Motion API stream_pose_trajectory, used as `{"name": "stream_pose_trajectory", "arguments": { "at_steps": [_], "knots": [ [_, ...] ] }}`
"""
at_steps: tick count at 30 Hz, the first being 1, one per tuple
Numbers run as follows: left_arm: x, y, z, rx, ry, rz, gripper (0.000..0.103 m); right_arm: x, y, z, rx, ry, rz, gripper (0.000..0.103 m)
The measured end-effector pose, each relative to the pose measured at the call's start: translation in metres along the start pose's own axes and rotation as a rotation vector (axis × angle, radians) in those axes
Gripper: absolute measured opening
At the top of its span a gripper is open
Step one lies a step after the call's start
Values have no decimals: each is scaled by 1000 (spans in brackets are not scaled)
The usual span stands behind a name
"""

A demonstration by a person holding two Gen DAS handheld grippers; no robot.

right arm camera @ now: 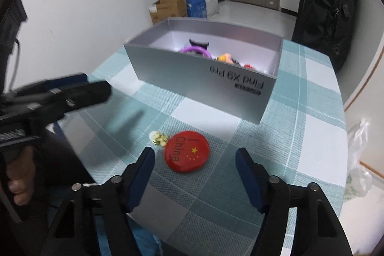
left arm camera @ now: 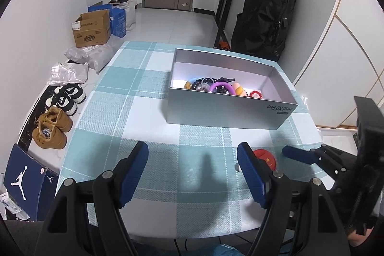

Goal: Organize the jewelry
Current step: 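Reach the right tool to the red 'China' badge and grasp it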

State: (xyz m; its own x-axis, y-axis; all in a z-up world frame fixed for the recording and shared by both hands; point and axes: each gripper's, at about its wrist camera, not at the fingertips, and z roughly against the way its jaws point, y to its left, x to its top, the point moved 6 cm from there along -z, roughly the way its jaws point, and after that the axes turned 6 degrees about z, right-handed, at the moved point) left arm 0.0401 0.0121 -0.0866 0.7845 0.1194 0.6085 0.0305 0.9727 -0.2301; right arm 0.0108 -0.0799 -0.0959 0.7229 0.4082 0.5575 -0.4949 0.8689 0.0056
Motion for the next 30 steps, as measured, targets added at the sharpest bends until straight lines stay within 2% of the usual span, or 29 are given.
{"name": "stream_pose_trajectory", "arguments": {
  "at_steps": [2,7,10,20,26,30],
  "knots": [
    [0,3,-1,8,1,9,73,0,5,-2,-25,-1,34,63],
    [-1,10,-3,21,13,36,73,0,20,-3,-75,-11,131,49],
    [-2,11,-4,28,15,40,73,0,23,-3,-64,-11,140,41],
    [-5,9,-7,45,21,16,73,2,21,-2,-47,-9,117,41],
    [-6,9,-9,37,32,16,73,6,10,8,-7,-39,42,41],
    [-10,-2,-11,9,45,-21,73,9,-1,16,7,-60,-15,41]
  ]
}}
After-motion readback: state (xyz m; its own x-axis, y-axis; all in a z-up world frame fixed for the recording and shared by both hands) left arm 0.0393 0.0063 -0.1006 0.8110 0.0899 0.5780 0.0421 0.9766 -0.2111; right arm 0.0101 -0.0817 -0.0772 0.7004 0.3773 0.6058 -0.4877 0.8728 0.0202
